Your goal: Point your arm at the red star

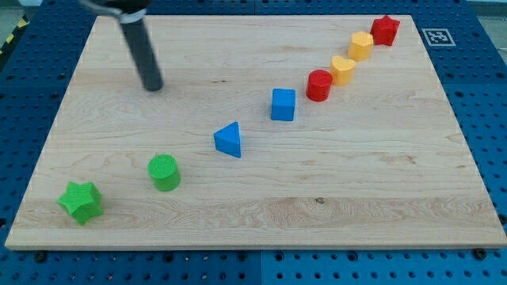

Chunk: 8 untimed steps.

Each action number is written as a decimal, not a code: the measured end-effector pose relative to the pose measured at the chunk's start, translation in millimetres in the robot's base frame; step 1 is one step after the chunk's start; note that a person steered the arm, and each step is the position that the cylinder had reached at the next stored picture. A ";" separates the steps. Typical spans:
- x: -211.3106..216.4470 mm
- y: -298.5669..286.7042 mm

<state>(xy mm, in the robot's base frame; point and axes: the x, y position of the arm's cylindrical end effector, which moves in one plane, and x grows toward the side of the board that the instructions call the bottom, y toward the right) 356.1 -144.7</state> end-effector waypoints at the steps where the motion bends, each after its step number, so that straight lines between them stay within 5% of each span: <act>1: -44.4 42.1; 2: -81.1 63.4; 8: -110.8 96.2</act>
<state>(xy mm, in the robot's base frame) 245.3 -48.5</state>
